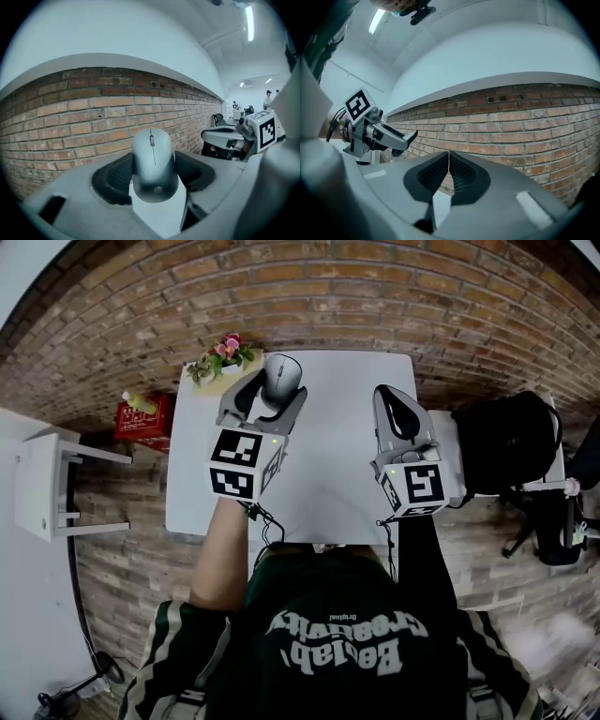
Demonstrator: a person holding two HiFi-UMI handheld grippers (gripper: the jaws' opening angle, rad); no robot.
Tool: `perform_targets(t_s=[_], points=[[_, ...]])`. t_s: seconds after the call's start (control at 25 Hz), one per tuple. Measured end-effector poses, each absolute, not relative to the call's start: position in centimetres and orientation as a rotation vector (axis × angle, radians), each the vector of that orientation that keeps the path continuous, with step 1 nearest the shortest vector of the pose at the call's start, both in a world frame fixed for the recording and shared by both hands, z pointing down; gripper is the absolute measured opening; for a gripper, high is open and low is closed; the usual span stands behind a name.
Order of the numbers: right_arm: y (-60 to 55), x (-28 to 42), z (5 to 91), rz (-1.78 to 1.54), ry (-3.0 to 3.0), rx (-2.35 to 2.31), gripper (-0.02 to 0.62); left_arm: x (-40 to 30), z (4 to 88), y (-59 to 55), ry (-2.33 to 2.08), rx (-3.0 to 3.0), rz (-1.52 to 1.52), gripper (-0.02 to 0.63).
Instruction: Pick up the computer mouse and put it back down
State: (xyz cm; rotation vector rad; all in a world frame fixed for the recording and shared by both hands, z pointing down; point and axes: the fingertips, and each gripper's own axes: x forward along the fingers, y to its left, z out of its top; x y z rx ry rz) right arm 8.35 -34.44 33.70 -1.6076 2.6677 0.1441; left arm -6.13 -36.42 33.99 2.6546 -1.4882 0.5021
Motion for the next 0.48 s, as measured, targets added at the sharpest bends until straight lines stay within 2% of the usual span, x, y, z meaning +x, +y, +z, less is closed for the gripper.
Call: perform_targets(t_s=[0.48], points=[[-33.3, 9.4, 31.3, 0.220, 2.646, -1.595, 0.018, -5.2, 27.4, -32.5, -1.625, 2.733, 0.195, 0.288]])
